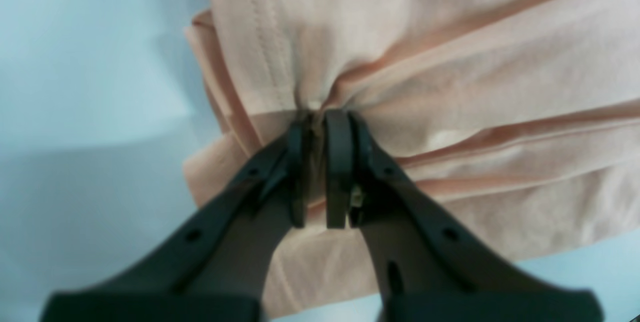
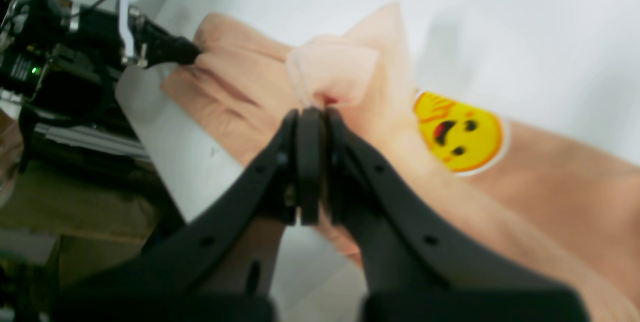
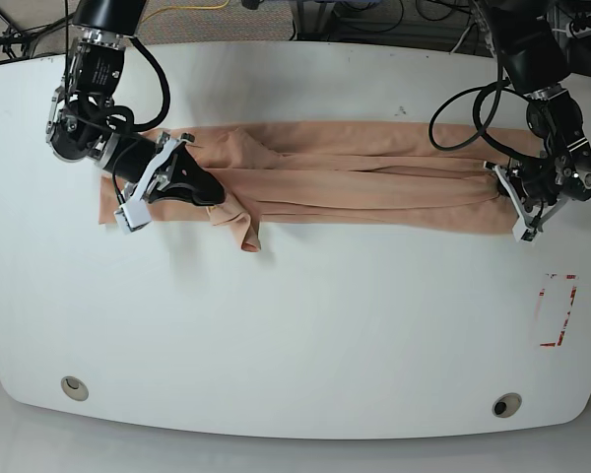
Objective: Fold the T-shirt properly
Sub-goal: 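Fold the strip end held by the right gripper over toward the middle, then open the left gripper and move it inward along the strip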
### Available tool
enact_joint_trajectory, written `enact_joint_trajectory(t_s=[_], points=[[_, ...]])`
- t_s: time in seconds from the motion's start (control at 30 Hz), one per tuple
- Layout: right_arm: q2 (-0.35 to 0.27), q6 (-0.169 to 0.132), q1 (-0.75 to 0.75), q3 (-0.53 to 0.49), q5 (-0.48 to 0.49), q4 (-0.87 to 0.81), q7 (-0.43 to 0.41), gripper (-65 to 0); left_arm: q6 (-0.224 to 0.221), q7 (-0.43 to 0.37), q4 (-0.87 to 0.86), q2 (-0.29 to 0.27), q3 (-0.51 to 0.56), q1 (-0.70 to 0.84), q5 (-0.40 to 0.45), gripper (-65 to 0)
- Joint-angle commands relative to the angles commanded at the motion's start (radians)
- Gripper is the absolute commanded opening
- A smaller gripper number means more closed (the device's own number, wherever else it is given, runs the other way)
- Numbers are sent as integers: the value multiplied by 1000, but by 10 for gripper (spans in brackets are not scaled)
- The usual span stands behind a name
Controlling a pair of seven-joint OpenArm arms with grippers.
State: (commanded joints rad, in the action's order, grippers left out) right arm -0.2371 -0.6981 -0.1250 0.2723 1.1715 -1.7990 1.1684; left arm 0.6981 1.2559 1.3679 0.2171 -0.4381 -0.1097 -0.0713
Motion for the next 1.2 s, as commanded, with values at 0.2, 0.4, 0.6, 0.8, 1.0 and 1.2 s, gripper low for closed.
enact_joint_trajectory(t_s=[0.2,0.4,0.6,0.8,1.0,1.2], points=[[-28,0,-35,-100,-6,-3,0,-233,0,0,0,-2,2,-2,5,-600],[-58,0,-41,-95,0,-3,-2,-135,0,0,0,-2,2,-3,3,-600],[-69,0,-57,34,-8,-3,-6,-184,0,0,5,-2,2,-3,3,-600],[-60,0,-58,166,-117,-3,-6,-342,0,2,6,-2,2,-5,0,-600],[-51,0,-55,169,-299,2,-12,-598,0,2,6,-2,2,-18,0,-600],[20,0,-57,169,-562,5,-109,-583,0,2,5,-2,0,-25,0,-600]])
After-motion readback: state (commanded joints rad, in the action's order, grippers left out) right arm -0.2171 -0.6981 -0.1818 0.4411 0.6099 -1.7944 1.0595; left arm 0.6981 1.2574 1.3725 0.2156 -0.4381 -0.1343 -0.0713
